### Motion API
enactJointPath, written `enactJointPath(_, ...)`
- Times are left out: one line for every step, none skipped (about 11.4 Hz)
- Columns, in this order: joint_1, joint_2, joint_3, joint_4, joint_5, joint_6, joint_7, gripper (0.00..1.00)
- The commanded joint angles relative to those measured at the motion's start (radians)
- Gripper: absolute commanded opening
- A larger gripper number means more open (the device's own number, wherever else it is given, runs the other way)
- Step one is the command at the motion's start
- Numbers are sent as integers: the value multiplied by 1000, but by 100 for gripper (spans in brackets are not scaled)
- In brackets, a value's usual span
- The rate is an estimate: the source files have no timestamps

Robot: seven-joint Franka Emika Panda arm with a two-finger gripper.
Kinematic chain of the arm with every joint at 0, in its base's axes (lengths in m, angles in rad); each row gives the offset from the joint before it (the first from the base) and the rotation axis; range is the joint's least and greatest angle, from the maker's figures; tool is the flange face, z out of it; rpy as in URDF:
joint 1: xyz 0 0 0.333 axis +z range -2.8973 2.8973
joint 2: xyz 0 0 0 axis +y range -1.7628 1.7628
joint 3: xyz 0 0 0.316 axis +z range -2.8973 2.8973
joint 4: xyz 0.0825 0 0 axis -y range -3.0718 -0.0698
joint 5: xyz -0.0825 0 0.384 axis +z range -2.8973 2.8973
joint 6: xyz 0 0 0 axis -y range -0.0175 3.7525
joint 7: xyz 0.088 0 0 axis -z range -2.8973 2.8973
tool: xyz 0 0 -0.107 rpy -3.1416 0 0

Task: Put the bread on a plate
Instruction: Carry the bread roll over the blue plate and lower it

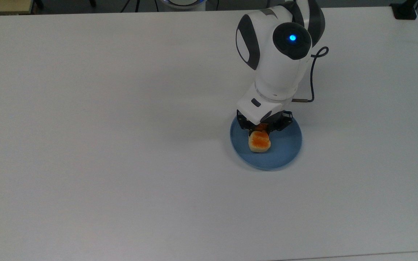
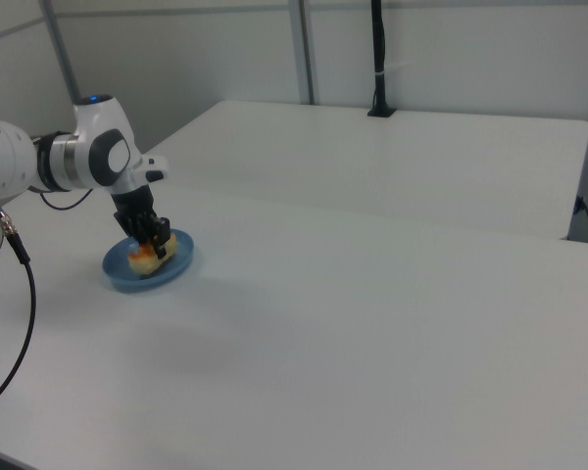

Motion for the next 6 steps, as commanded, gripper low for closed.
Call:
enactJointPath(20, 26, -12, 27, -5, 40, 35, 53)
enactJointPath(22, 26, -12, 27, -5, 40, 33, 68)
enactJointPath(17, 24, -12, 25, -7, 40, 27, 100)
enactJointPath(14, 13, -13, 27, -7, 31, 23, 100)
enactJointPath(12, -13, -16, 25, -2, 8, 23, 100)
enactJointPath(8, -52, -18, 24, -5, -36, 20, 100)
